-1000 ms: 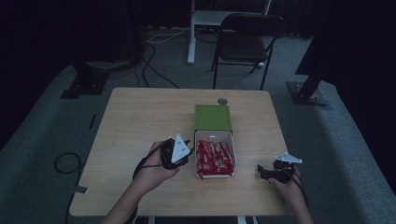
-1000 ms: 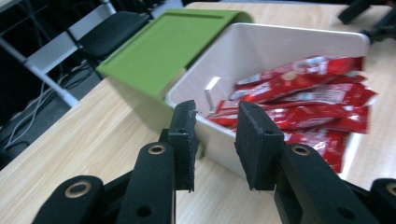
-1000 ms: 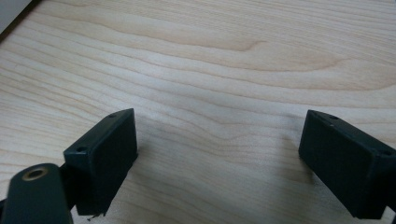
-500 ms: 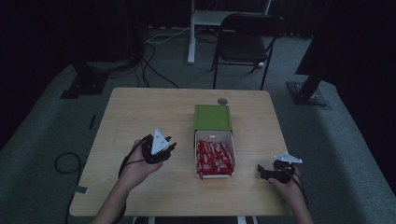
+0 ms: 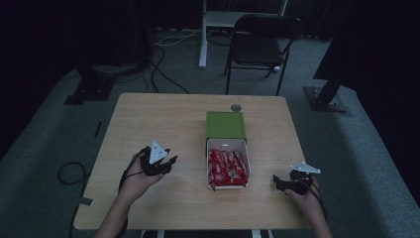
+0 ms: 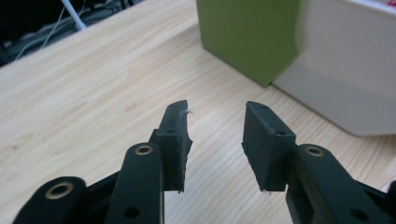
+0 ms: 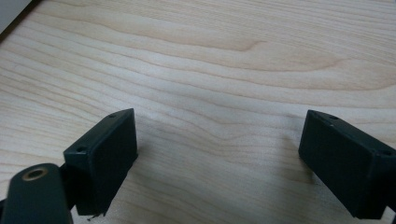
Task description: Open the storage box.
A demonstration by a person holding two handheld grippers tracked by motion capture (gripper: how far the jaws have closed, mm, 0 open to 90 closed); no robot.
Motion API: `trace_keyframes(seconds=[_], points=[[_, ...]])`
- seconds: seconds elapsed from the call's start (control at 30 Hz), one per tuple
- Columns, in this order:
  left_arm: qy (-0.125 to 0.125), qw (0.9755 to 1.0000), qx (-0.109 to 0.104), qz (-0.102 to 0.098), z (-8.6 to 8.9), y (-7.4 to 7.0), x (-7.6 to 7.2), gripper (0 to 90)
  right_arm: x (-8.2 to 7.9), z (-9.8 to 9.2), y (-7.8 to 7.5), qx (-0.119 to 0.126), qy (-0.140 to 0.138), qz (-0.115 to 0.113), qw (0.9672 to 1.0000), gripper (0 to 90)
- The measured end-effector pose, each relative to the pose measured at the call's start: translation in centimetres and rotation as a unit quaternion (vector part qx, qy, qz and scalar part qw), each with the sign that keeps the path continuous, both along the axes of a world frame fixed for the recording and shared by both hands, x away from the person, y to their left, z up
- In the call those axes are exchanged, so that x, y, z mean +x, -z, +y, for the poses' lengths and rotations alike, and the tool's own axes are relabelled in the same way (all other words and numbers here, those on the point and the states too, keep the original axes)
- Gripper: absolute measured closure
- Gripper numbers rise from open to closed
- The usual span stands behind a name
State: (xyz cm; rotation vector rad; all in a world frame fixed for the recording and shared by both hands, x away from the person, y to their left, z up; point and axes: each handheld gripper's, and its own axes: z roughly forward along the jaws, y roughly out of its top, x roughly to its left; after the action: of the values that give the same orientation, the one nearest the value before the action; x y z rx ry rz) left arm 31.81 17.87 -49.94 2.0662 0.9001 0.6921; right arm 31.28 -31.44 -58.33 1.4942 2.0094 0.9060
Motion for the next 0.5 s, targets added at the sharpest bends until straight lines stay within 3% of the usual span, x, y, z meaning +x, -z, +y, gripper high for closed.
trace_keyframes(seconds=[0.1,0.33,0.5], points=[[-0.019,0.9994,-0.023,0.015,0.8,0.7,0.1,57.7,0.0,0.0,0.0,0.000,0.000,0.000,1.0000,11.1],[-0.050,0.9982,-0.019,0.027,2.3,2.1,0.4,45.1,0.0,0.0,0.0,0.000,0.000,0.000,1.0000,11.0],[-0.073,0.9951,-0.039,0.053,3.2,3.0,0.5,33.7,0.0,0.0,0.0,0.000,0.000,0.000,1.0000,11.1]])
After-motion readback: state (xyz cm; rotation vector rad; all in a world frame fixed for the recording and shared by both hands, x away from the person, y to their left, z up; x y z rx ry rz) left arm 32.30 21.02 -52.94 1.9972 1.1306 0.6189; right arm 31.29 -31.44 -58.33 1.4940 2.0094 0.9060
